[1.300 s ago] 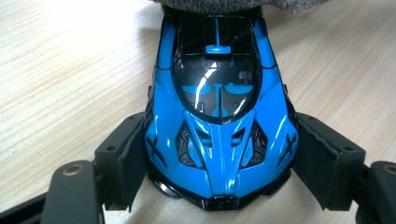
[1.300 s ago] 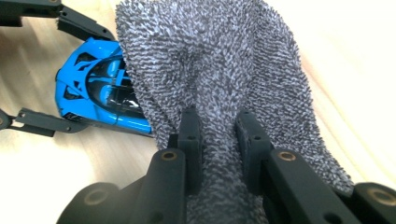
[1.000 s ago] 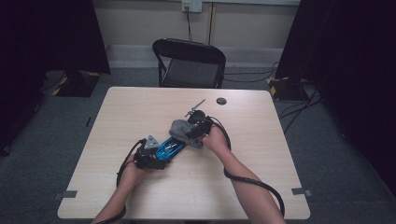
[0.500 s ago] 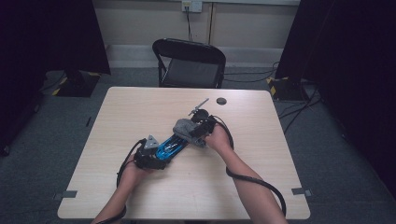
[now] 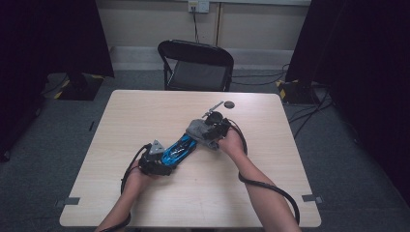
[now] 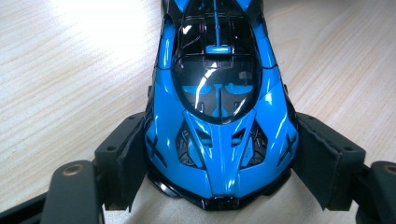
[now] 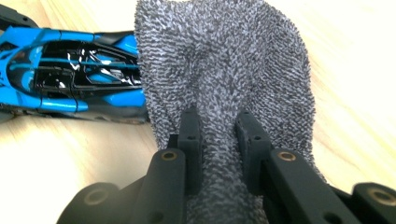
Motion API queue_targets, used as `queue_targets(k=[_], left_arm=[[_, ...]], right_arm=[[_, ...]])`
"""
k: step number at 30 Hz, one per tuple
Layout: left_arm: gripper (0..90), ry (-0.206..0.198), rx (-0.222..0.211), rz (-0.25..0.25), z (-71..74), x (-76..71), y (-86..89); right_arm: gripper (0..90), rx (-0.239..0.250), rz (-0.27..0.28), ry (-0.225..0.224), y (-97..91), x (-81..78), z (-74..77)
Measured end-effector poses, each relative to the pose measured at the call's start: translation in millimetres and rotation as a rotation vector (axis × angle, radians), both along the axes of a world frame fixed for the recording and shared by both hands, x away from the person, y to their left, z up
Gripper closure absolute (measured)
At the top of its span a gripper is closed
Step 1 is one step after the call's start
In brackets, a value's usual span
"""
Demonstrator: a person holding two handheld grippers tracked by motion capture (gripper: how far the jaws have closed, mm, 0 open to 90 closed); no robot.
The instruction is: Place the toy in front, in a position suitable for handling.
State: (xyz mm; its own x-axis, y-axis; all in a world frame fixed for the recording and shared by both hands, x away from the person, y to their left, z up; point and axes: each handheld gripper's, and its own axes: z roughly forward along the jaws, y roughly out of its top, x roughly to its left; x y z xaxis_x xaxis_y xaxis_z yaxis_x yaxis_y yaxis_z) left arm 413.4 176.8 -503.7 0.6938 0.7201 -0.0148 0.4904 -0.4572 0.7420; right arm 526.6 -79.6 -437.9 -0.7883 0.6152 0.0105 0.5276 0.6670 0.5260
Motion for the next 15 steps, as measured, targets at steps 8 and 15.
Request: queue_targets(k=[8, 15], left_arm=[[24.5, 0.001, -0.001, -0.001, 0.0, 0.1, 0.1], [14.4, 0.012, 0.022, 0.051, -0.1, 0.5, 0.6]], right_arm=[[75.3, -0.005, -0.014, 0.000, -20.4, -8.0, -3.3], [75.2, 0.003, -0.017, -0.013, -44.7, -21.4, -0.7]])
